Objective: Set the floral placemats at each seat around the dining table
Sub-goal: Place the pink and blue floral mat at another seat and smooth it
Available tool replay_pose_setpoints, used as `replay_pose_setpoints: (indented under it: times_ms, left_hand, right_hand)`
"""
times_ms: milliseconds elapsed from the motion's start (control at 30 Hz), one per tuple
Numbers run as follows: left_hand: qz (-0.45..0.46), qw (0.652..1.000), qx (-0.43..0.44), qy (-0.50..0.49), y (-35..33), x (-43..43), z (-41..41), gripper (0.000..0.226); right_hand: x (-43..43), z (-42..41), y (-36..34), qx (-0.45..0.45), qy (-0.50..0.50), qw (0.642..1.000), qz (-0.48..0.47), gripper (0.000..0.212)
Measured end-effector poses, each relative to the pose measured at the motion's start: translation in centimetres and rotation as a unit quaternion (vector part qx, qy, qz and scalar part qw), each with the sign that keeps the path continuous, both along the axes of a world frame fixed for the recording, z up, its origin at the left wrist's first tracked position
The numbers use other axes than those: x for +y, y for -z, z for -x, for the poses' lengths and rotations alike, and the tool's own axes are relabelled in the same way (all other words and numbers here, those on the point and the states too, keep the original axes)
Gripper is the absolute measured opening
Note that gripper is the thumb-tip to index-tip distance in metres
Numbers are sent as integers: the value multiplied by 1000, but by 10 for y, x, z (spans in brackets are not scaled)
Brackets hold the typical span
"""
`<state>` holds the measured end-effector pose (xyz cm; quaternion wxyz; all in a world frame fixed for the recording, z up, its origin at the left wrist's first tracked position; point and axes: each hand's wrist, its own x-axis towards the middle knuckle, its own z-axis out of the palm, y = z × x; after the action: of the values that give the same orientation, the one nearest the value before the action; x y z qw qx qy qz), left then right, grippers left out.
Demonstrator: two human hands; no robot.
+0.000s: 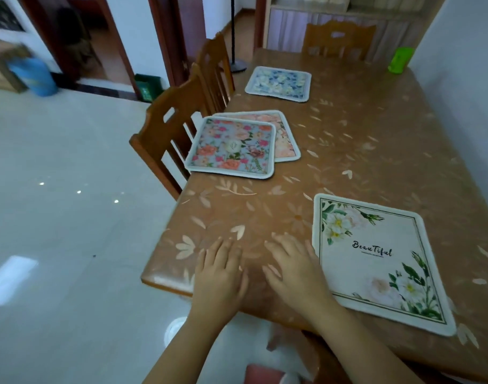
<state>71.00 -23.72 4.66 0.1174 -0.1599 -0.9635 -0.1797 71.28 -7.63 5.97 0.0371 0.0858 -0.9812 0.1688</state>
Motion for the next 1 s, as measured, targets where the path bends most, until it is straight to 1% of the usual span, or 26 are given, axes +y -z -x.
replay_pose_setpoints:
  times_ms: [67,167,367,567,667,767,1000]
  left_hand:
    - [-13,1000,-2,-17,-5,-29,3,39]
    - [-36,998,8,-43,-8,-77,6,39]
    - [-27,994,19,-101,-9,-176,9,39]
    - [-20,992,19,-126,-5,-228,19,40]
    - [-22,993,18,-118,2,-243,29,35]
    - [-13,995,23,-98,6,-265,49,37]
    - [3,996,45,-73,-9,-334,141,41]
  right_hand:
    - [-29,6,-6,9,-11,1000,3,41]
    - [-74,14,-14,8,-29,1000,3,40]
    - [-170,29,-23,-3,-59,998,37,41]
    - [-245,50,-21,-44,-115,992,34,45]
    - [-267,65,-14,-48,-123,991,34,44]
    - [-289,89,-7,-41,-121,991,41,42]
    - [-346,169,-8,-1,-75,995,72,41]
